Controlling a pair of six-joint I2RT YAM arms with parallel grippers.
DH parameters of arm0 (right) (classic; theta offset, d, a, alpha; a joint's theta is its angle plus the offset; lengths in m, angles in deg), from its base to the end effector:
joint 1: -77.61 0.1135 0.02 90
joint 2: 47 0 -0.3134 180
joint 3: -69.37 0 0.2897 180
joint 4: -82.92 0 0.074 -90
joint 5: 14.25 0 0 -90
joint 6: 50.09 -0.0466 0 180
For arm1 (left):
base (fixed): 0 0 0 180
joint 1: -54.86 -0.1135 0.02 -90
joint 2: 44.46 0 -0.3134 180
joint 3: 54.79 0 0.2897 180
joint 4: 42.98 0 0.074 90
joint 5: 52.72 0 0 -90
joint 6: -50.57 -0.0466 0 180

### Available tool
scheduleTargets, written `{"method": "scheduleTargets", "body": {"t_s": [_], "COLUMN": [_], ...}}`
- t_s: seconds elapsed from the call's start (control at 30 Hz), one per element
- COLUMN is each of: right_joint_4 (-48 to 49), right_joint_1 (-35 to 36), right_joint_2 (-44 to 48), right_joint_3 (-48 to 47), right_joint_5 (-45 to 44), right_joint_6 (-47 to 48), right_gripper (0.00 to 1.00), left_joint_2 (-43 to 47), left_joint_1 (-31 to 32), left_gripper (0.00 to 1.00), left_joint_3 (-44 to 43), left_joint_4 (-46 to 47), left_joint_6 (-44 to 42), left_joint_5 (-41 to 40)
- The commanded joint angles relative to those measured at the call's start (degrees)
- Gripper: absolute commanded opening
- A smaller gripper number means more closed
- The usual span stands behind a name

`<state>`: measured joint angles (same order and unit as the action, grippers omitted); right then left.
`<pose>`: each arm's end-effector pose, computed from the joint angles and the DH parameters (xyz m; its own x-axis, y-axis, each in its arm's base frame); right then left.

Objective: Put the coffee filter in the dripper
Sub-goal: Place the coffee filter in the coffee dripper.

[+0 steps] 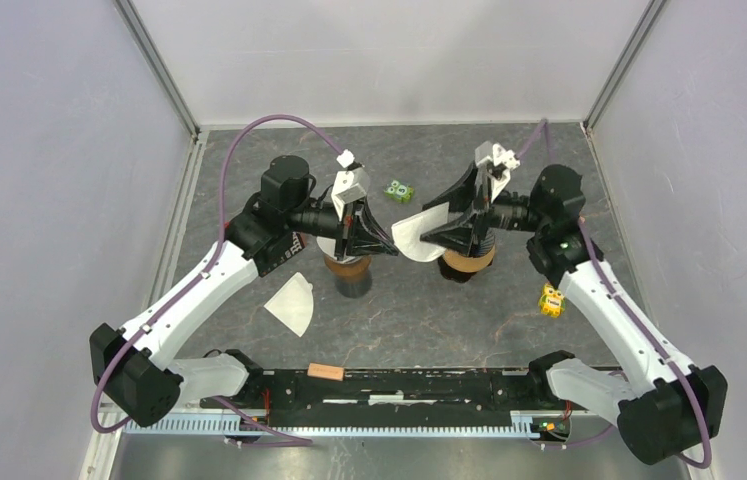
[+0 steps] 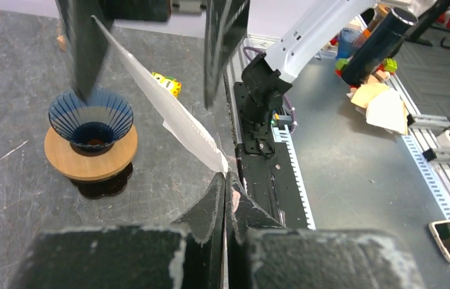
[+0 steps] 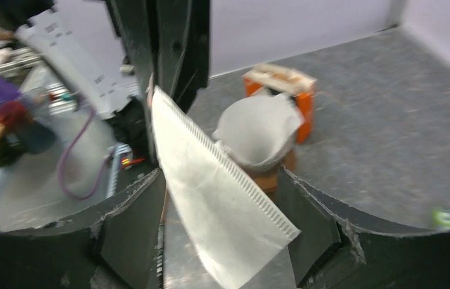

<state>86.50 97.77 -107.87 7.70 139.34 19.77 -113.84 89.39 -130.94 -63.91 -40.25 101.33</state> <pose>0.2218 0.1259 0.3985 -0.2741 0.0625 -0.9597 -0.9557 0.0940 0.2791 0.2142 -0.1982 0.4179 -0.1877 0.1367 -0.9727 0.9691 -0.1357 -0.2061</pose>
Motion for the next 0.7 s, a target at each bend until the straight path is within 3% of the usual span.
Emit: {"method": "scheduleTargets", "body": {"t_s": [0.0,0.13,0.33,0.67], "right_joint_4": [-25.7,-35.45,-40.97,-39.41], "right_joint_1": [-0.83,-0.75,3.46,6.38], "right_joint_2": [1.85,3.19,2.76,1.95], "right_joint_3": [-12.46,-17.85,-16.27,-12.29], "right_joint_5": [-12.78,-22.87,-18.35,-15.34], "right_joint_6": [24.45,34.79,39.62,40.64], "right_gripper": [0.75,0.77,0.74,0.73], "left_joint_2": [0.67,0.76,-2.31,-4.61], "left_joint_1": [0.19,0.2,0.68,2.72], "left_gripper": [0.02,0.02,0.02,0.02], "left_joint_3": [-0.68,0.19,0.58,0.3], "left_joint_4": [-0.74,0.33,7.83,8.52], "left_joint_6": [3.98,6.72,13.82,8.69], "left_joint_5": [-6.33,-11.07,-11.93,-5.29]}}
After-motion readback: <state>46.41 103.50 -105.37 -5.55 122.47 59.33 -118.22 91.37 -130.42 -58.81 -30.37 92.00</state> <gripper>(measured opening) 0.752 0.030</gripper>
